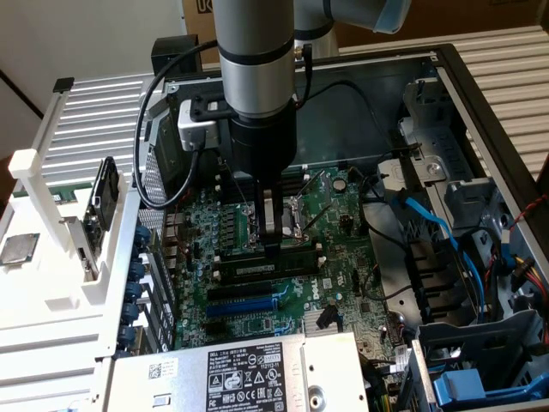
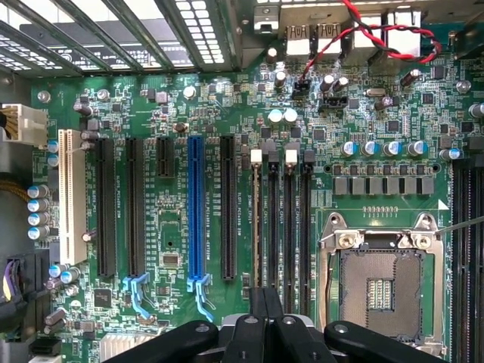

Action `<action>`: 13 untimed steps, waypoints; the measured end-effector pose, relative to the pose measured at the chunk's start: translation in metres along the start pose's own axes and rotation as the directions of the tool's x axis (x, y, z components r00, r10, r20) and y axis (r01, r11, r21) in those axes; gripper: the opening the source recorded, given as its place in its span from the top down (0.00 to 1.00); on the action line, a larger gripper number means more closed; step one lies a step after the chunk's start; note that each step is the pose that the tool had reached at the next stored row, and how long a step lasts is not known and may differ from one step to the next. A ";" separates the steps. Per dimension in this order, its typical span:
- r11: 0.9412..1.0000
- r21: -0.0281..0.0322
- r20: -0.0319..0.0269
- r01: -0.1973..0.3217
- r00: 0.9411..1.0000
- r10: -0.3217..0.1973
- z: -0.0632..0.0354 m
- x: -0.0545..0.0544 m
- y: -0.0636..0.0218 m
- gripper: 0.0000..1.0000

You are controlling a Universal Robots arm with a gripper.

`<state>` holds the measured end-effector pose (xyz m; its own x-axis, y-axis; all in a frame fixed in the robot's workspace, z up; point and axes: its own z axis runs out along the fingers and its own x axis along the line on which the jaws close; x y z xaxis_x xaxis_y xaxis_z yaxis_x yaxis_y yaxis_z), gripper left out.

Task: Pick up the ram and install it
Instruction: 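Press down the ram until it locks into place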

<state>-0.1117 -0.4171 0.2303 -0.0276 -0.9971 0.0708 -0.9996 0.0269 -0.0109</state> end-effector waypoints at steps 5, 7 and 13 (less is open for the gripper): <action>1.000 0.000 0.000 0.000 1.000 0.000 0.0000 0.000 0.0000 0.90; 1.000 0.000 0.000 0.000 1.000 0.000 0.0001 0.000 0.0000 0.90; 1.000 0.000 0.000 0.000 1.000 0.000 0.0009 0.000 0.0000 0.90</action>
<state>-0.1117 -0.4171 0.2294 -0.0276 -0.9971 0.0710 -0.9996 0.0269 -0.0108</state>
